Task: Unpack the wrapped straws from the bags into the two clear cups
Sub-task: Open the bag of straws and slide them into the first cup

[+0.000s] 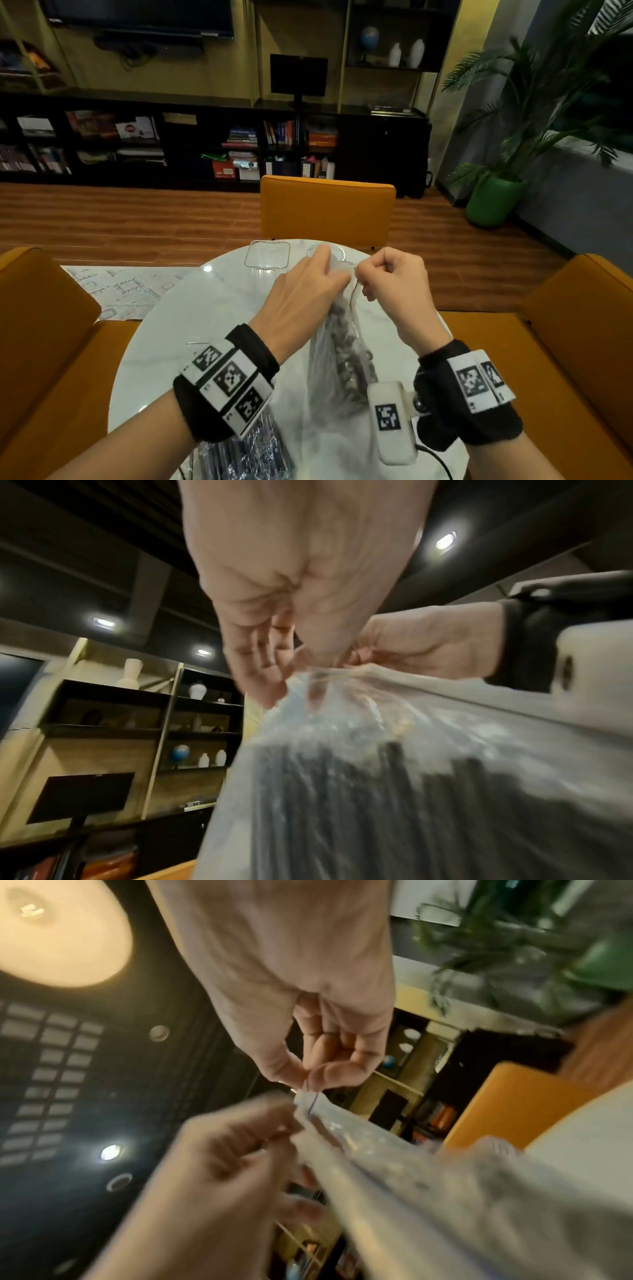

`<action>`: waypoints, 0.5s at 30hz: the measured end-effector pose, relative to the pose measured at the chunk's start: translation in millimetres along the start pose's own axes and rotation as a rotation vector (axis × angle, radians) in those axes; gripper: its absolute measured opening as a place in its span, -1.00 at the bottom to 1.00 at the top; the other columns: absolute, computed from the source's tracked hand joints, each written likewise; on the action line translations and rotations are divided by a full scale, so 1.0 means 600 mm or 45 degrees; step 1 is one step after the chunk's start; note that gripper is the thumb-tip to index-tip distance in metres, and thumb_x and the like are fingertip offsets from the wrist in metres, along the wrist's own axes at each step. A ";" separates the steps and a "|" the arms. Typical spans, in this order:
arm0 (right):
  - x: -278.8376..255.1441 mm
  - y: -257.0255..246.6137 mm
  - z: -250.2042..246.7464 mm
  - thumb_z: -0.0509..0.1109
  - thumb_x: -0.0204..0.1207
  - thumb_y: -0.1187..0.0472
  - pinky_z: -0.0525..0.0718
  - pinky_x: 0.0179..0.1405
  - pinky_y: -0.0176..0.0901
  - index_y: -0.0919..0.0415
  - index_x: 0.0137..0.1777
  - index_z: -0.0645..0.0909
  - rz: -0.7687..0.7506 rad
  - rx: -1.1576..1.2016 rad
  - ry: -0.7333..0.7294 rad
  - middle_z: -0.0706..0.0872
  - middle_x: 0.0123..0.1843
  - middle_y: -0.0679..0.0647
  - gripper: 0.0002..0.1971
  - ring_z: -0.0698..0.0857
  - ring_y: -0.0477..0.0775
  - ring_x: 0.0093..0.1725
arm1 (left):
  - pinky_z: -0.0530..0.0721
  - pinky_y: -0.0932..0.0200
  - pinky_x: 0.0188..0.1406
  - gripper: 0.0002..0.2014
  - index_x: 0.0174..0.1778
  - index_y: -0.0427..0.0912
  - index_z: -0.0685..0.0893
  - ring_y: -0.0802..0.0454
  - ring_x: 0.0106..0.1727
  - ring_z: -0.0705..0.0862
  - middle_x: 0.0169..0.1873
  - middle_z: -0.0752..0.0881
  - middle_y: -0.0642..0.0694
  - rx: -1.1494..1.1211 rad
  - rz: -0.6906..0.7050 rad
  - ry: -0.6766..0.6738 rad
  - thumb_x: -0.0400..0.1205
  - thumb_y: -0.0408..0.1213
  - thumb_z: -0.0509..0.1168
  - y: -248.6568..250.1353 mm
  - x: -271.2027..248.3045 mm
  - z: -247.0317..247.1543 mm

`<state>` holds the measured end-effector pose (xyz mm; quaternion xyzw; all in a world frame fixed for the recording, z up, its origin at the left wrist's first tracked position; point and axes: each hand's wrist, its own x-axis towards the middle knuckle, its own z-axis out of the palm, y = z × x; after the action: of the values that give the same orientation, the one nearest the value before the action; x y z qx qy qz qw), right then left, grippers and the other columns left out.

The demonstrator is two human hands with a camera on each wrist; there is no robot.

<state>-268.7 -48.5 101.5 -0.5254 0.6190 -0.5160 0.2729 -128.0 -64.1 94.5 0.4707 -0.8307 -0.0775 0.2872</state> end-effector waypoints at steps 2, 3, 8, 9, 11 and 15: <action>-0.004 0.003 0.006 0.39 0.43 0.39 0.62 -0.34 -0.06 0.39 -0.28 0.66 -0.012 0.015 -0.081 0.71 -0.36 0.26 -0.91 0.62 -0.05 -0.45 | 0.49 0.01 -0.19 -0.78 0.17 -0.24 0.57 -0.10 -0.16 0.52 -0.21 0.48 0.03 -0.061 -0.157 -0.104 0.75 -0.23 0.10 -0.005 -0.007 0.013; -0.008 0.007 0.013 0.39 0.45 0.34 0.64 -0.30 -0.06 0.31 -0.24 0.69 -0.058 -0.064 -0.101 0.75 -0.32 0.22 -0.92 0.67 -0.03 -0.38 | 0.56 0.05 -0.17 -0.78 0.12 -0.22 0.65 -0.06 -0.18 0.57 -0.25 0.49 0.10 -0.128 -0.167 -0.107 0.73 -0.25 0.13 -0.008 -0.007 0.016; -0.022 0.035 0.020 0.37 0.61 0.07 0.71 -0.29 -0.19 0.02 0.08 0.61 -0.021 -0.309 -0.287 0.79 -0.28 -0.02 -0.89 0.76 -0.09 -0.31 | 0.74 0.13 0.02 -0.76 -0.12 -0.09 0.86 0.06 -0.06 0.69 -0.07 0.66 -0.01 -0.529 -0.196 -0.125 0.55 -0.48 0.33 -0.030 -0.004 0.016; -0.017 0.039 0.012 0.35 0.61 0.17 0.77 -0.24 -0.03 0.03 -0.02 0.63 -0.037 -0.338 -0.249 0.81 -0.35 0.02 -0.95 0.78 -0.01 -0.34 | 0.68 0.21 0.06 -0.71 -0.06 -0.06 0.86 0.09 -0.05 0.63 0.02 0.60 -0.04 -0.450 -0.124 -0.140 0.57 -0.50 0.31 -0.033 -0.008 0.018; -0.007 0.051 -0.004 0.28 0.56 0.31 0.78 -0.17 0.11 0.08 -0.16 0.68 -0.019 -0.345 -0.080 0.81 -0.39 0.09 -0.83 0.80 0.15 -0.29 | 0.63 0.20 0.03 -0.69 -0.02 -0.07 0.87 0.11 -0.14 0.53 0.11 0.49 -0.07 -0.262 -0.053 -0.136 0.61 -0.49 0.26 -0.039 -0.016 0.030; -0.017 0.049 0.025 0.24 0.60 0.27 0.52 -0.39 -0.11 0.16 0.11 0.55 0.208 -0.058 -0.146 0.67 -0.30 0.08 -0.86 0.61 0.11 -0.32 | 0.67 0.13 0.06 -0.58 0.29 0.08 0.67 -0.03 0.02 0.56 0.05 0.43 -0.05 -0.402 -0.269 -0.192 0.55 -0.38 0.34 -0.028 -0.007 0.055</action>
<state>-263.5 -46.7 67.5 -0.5078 0.6549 -0.4469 0.3369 -132.2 -74.1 59.1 0.4973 -0.7733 -0.2714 0.2848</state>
